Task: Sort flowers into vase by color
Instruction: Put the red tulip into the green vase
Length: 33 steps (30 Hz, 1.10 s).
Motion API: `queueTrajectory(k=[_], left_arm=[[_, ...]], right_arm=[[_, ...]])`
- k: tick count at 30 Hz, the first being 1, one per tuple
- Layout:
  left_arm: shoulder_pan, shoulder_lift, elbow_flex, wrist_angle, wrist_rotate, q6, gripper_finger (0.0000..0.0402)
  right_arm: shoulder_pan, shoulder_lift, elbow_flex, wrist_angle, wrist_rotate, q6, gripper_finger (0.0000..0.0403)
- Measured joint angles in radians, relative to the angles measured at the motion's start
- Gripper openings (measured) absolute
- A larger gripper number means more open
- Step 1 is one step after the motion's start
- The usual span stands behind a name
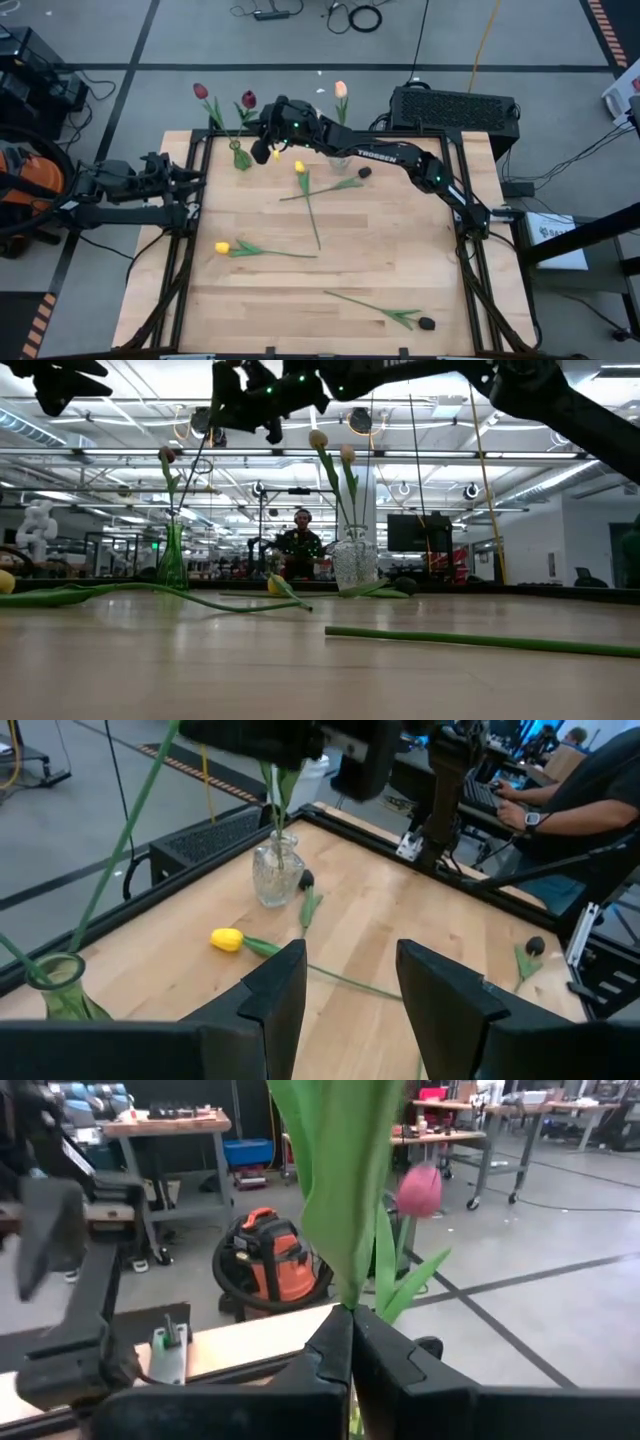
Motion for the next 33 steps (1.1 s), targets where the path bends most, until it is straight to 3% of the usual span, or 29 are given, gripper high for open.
queueTrajectory(k=[27,33], left_arm=[[0.0,0.001,0.0,0.0,-0.019,-0.026,0.0164],[0.0,0.001,0.0,0.0,-0.039,-0.027,0.0164]], right_arm=[[-0.025,0.083,-0.002,0.055,-0.029,-0.015,0.0],[-0.025,0.121,0.001,0.151,-0.029,0.001,0.0]])
